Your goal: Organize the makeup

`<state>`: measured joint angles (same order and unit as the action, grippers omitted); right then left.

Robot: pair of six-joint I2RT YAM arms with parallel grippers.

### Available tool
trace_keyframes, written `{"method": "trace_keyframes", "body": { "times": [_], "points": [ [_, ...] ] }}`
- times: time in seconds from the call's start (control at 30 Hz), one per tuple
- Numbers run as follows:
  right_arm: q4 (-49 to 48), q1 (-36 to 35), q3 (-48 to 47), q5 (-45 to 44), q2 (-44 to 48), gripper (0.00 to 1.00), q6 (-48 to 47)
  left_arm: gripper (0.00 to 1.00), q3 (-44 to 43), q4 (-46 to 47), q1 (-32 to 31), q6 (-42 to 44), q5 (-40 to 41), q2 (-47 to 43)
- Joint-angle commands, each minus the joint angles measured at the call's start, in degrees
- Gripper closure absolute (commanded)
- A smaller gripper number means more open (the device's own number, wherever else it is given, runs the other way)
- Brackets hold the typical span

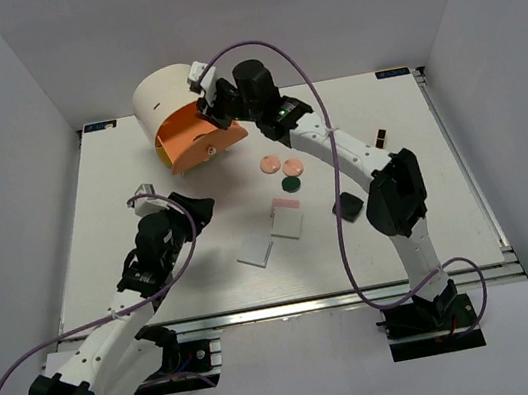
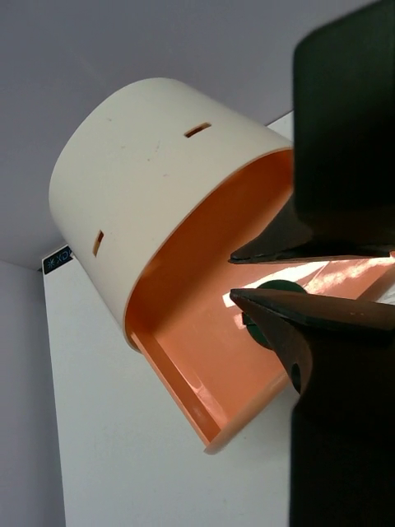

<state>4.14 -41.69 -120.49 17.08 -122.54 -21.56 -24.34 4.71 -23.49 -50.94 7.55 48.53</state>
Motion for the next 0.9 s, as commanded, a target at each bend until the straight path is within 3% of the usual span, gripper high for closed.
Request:
{"method": "trace_keyframes", "body": {
  "times": [0.0,0.13,0.2,0.37,0.47,0.7,0.87],
  "points": [
    [-1.3,2.5,1.6,2.6,9.7,0.77,1.7,0.3,-4.2,4.4,-0.7,4.2,-4.8,1.9],
    [2.3,8.0,10.2,7.8,19.9,0.75,2.0,0.32,-10.6,2.1,-6.8,9.6,-1.1,5.8],
    [3.1,10.7,16.6,9.3,23.2,0.69,3.4,0.28,-16.9,-2.2,-9.5,11.9,1.1,10.4],
    [4.9,24.6,30.0,14.3,33.4,0.36,12.9,0.25,-34.6,-12.0,-16.1,15.9,6.2,24.4],
    [7.7,31.1,38.0,16.0,37.4,0.3,12.7,0.25,-41.9,-15.9,-18.4,19.4,6.2,30.9],
    [4.8,41.1,55.9,22.1,44.8,0.4,16.7,0.26,-68.6,-33.8,-19.4,27.1,7.6,53.6],
    [2.3,44.2,64.7,25.5,47.7,0.55,17.6,0.28,-85.8,-38.2,-19.5,30.6,11.3,67.7]
  ]
}}
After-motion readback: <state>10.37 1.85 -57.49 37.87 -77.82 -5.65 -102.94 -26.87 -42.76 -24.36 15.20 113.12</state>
